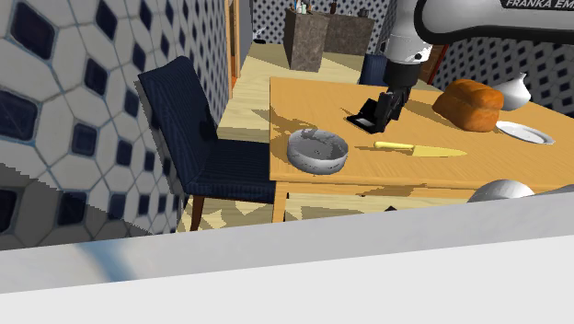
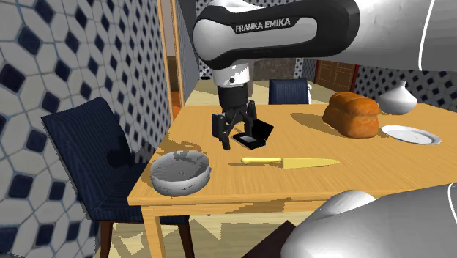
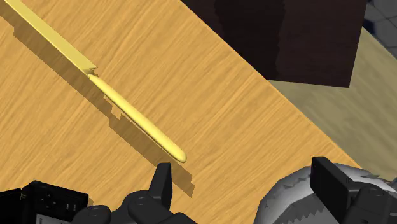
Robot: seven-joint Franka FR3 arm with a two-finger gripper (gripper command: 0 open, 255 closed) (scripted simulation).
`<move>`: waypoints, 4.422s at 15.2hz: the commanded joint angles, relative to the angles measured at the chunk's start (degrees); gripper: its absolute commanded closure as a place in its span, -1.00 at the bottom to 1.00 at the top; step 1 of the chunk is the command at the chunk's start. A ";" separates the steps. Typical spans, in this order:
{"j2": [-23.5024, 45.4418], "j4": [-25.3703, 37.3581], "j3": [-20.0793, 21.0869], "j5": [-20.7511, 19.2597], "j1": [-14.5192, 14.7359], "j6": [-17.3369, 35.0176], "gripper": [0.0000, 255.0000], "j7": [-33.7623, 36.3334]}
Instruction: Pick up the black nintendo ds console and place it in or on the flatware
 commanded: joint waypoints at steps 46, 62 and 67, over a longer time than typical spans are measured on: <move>70.19 60.11 -31.20 32.75 -17.97 -18.13 1.00 -34.78; 70.90 67.35 -31.12 33.73 -19.47 -24.24 1.00 -32.63; 72.07 73.06 -30.91 34.86 -20.92 -28.50 1.00 -31.07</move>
